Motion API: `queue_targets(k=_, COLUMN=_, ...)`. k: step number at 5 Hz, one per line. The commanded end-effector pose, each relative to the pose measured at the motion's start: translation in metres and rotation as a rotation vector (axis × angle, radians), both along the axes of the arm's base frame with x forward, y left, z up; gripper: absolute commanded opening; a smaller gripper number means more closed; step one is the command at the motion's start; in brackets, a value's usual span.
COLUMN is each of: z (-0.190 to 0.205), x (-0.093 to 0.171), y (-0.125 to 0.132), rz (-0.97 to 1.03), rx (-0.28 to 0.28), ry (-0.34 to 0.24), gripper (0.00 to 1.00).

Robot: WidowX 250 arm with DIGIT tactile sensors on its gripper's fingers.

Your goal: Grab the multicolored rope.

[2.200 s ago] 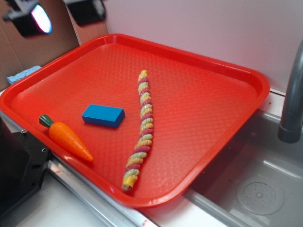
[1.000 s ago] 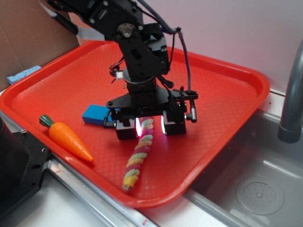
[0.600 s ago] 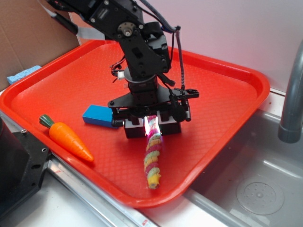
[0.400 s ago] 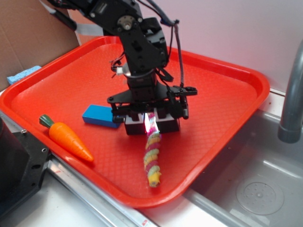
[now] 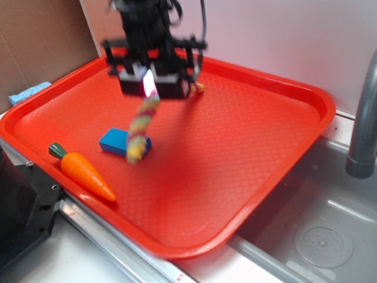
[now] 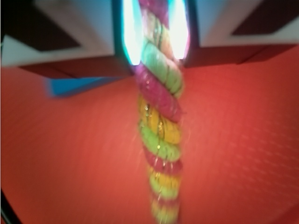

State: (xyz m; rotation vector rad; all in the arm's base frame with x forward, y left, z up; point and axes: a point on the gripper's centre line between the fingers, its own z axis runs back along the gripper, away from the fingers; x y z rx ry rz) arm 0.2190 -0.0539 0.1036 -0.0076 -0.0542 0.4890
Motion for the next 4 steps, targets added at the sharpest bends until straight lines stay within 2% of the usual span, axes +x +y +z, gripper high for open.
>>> queue_targets(k=1, z=0.084, x=0.007, y=0.046, rz=-0.199, rx=-0.097, ry=-0.054, gripper=0.0)
queue_targets(k=2, z=0.104, x=-0.007, y=0.065, rz=-0.247, rx=-0.1, ry=-0.107, gripper=0.0)
queue_targets(k=3, z=0.106, x=-0.009, y=0.066, rz=-0.247, rx=-0.09, ry=-0.111, gripper=0.0)
queue_targets(k=4, z=0.099, x=-0.001, y=0.063, rz=-0.187, rx=-0.085, ry=-0.088, gripper=0.0)
